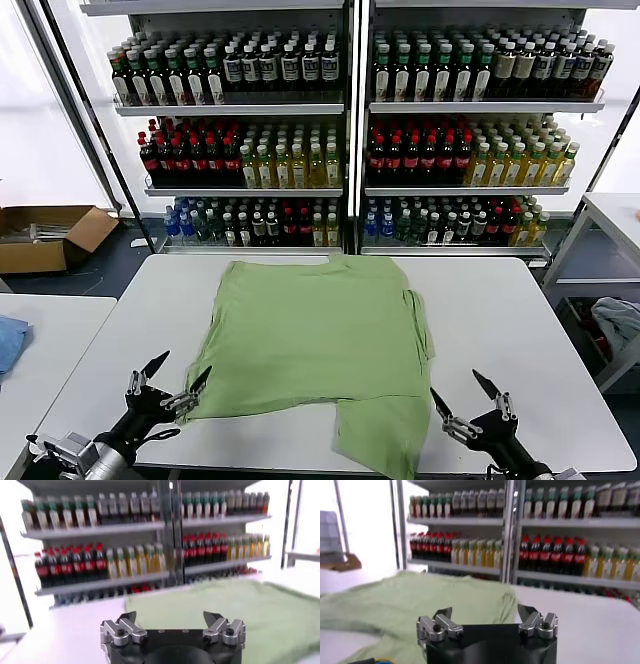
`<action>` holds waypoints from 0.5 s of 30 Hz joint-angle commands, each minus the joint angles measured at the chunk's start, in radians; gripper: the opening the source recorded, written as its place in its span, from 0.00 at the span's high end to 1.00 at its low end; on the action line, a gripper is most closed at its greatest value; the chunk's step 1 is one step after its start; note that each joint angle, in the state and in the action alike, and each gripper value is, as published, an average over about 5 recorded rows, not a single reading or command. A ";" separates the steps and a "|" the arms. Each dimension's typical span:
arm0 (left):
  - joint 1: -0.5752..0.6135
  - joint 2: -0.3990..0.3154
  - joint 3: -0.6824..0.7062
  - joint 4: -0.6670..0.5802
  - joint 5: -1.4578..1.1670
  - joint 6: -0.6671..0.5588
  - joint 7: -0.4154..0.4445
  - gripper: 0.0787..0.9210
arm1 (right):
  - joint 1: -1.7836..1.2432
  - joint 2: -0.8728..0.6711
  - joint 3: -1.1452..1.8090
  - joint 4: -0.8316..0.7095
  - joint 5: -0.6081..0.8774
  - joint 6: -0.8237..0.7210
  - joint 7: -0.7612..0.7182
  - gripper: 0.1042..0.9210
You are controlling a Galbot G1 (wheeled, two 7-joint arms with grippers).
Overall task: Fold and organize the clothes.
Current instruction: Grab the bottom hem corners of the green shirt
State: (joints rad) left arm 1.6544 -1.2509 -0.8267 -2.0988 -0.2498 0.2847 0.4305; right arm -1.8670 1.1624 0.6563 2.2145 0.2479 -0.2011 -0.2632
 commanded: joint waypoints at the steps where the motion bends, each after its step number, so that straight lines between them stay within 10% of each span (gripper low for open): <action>1: 0.017 0.085 0.061 0.032 -0.001 0.188 -0.093 0.12 | -0.048 -0.054 -0.102 0.034 -0.059 -0.110 0.050 0.12; 15: -0.033 0.076 0.059 0.113 -0.073 0.258 -0.128 0.12 | -0.041 -0.028 -0.185 -0.018 -0.113 -0.097 0.082 0.16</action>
State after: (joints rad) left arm 1.6345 -1.1874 -0.7882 -2.0316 -0.2861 0.4647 0.3340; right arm -1.8925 1.1462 0.5156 2.1971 0.1718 -0.2651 -0.1964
